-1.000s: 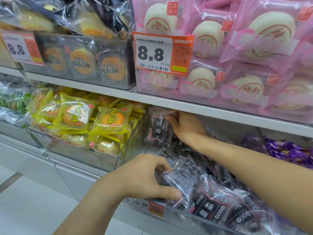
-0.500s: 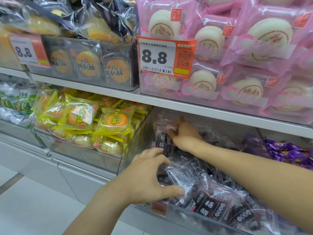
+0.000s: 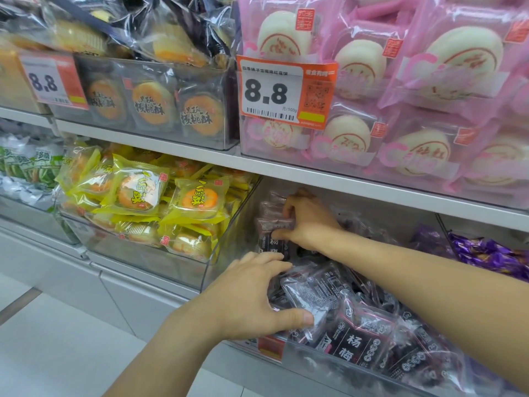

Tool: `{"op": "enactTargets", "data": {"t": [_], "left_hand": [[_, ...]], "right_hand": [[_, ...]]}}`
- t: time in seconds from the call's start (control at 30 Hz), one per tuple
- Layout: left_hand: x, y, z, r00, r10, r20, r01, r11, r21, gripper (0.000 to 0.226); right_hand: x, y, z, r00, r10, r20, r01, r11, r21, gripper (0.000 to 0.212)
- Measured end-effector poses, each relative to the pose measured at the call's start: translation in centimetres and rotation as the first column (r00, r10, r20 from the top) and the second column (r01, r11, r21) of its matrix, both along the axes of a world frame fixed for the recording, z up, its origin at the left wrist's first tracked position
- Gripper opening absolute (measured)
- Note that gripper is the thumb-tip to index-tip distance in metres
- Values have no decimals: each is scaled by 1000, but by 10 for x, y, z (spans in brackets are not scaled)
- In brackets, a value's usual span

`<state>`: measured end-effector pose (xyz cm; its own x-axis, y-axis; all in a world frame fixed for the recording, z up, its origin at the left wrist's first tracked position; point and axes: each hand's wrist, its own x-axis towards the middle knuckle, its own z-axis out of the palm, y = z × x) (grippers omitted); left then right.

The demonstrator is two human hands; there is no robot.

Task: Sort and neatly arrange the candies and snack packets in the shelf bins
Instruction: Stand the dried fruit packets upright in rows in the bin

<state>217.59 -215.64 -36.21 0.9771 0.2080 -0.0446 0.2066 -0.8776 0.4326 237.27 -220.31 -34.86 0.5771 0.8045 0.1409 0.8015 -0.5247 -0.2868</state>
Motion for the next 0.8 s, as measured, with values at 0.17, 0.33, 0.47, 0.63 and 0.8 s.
{"op": "enactTargets", "data": {"t": [0.17,0.33,0.47,0.63,0.8], "left_hand": [[1,1,-1,1000,-6,-4,6,1000,-10,96],[1,1,0,1000,-10,-11,10,1000,-13,97],[0,1,0,1000,1,-25,-2,1000,-11,100],[-6,3,0,998,58,-39,-59,998,-32,96],[-8,4,2,997,77,-11,-77,993,-85,95]], "right_hand": [[-1,4,-8,997,-78,1,78,995,69,42],[-2,6,-11,995,-75,61,69,993,91,40],[1,10,-18,998,-66,14,67,996,-52,61],[0,-4,6,998,-69,-12,67,994,-88,57],[-6,-55,36,883,247,-400,-308,947,-96,10]]}}
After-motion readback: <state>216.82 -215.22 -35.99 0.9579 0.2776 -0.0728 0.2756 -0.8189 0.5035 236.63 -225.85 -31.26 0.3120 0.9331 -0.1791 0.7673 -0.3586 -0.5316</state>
